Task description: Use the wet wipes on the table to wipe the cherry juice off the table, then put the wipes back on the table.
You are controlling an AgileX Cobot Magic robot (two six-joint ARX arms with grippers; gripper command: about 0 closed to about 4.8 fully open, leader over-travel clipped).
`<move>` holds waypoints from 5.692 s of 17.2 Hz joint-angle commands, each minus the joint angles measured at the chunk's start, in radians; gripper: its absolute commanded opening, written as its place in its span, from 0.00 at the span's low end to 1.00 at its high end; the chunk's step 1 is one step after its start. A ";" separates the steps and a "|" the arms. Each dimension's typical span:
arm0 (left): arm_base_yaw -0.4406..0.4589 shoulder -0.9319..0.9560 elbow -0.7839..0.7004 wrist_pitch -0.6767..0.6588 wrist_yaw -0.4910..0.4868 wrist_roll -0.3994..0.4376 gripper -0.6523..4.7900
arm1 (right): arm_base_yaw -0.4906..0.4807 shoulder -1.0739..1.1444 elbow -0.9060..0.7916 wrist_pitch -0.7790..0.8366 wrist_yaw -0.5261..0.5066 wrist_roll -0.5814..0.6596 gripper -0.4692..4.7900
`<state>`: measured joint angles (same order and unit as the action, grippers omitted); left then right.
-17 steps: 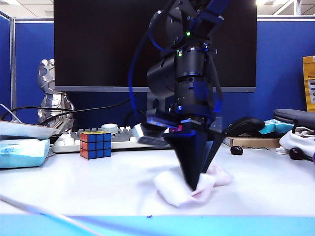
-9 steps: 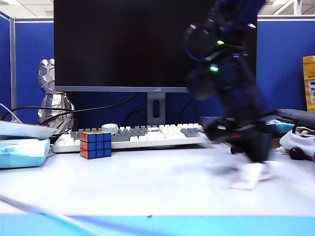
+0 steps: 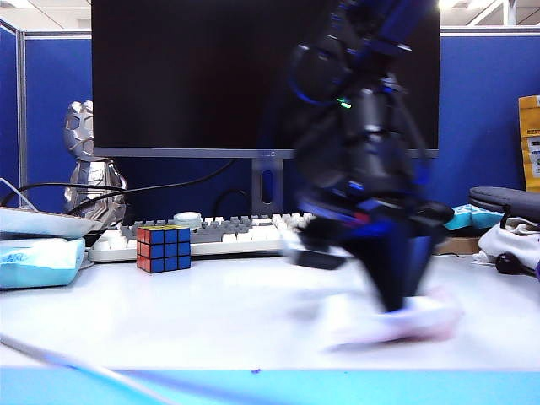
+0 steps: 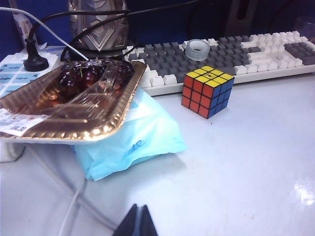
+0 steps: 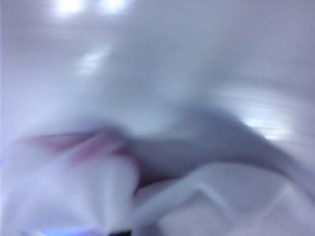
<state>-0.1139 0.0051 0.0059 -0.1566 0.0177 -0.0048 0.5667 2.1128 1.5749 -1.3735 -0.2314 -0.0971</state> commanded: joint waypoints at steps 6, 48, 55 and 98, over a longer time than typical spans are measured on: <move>0.002 -0.003 -0.001 -0.010 0.005 -0.003 0.12 | 0.027 0.002 0.003 -0.007 0.232 -0.008 0.08; 0.002 -0.003 -0.001 -0.010 0.005 -0.004 0.12 | -0.203 0.061 0.292 0.038 0.225 0.028 0.08; 0.002 -0.003 -0.001 -0.010 0.005 -0.003 0.12 | -0.152 -0.154 0.668 -0.006 0.176 0.076 0.08; 0.002 -0.003 -0.001 -0.010 0.005 -0.003 0.12 | -0.218 -0.278 -0.422 0.614 0.015 0.111 0.08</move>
<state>-0.1139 0.0051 0.0059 -0.1566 0.0177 -0.0048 0.3267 1.8095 1.1641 -0.6720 -0.1226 0.0254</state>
